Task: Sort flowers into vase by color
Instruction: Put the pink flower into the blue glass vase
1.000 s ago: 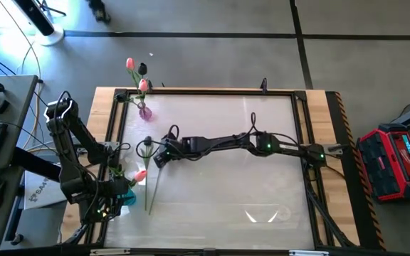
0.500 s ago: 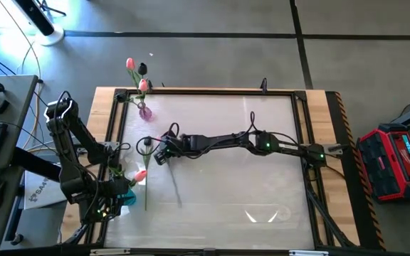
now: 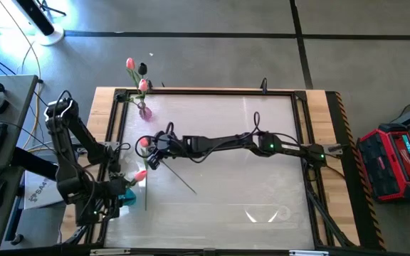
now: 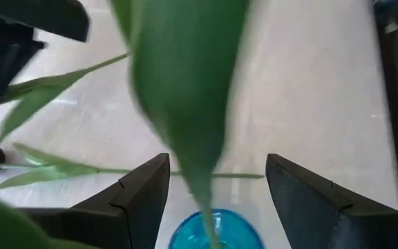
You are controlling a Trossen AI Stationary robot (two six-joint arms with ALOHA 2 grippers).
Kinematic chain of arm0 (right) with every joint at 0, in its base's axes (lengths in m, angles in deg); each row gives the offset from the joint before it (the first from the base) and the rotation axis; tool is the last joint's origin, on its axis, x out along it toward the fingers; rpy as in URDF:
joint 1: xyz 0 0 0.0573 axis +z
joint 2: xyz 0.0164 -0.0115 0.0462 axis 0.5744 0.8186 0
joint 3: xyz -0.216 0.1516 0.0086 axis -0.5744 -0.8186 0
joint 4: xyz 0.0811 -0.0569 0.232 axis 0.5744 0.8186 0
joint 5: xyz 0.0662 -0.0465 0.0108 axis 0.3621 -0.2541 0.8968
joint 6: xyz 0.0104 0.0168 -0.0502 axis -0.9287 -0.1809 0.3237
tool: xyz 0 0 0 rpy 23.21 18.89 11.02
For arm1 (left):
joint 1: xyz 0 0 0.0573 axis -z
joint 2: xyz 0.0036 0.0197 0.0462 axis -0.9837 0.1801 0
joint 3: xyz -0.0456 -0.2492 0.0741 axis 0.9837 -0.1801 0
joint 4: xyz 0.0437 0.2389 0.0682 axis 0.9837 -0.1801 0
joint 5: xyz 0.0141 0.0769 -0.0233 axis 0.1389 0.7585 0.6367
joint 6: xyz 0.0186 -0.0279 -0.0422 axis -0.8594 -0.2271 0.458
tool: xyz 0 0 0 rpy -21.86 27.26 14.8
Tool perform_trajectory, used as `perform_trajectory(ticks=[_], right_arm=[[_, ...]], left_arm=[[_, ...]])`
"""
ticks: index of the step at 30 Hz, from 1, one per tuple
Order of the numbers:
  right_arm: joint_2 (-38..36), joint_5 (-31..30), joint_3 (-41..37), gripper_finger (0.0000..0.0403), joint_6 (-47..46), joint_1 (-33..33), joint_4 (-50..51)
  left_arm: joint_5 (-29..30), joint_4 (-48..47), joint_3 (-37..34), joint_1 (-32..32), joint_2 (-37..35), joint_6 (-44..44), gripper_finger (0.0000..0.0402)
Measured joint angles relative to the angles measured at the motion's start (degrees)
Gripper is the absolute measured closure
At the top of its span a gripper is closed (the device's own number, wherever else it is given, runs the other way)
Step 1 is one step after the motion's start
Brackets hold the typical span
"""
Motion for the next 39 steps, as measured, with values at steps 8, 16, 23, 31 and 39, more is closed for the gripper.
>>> perform_trajectory(ticks=[8,16,23,31,39], right_arm=[[-5.26,-1.25,0.12,0.0402,7.16,0.91,-2.1],[-8.74,-0.79,0.12,0.0403,12.29,2.1,-1.16],[-9.17,-1.55,0.12,0.0403,13.67,3.14,2.15],[-9.3,-9.24,0.12,0.0403,15.9,4.56,4.84],[-9.52,-22.15,0.09,0.0403,22.29,9.13,13.74]], left_arm=[[5.19,-6.05,6.23,2.44,-0.94,1.44,0.0169],[2.27,-5.6,3.33,4.54,-0.89,6.46,0.0167],[-3.9,-5.49,1.67,5.53,-0.89,13.45,0.0129],[-13.02,-4.77,1.65,5.38,-0.89,14.76,0.0092],[-31.49,-4.68,1.65,5.4,-0.89,13.34,0.0092]])
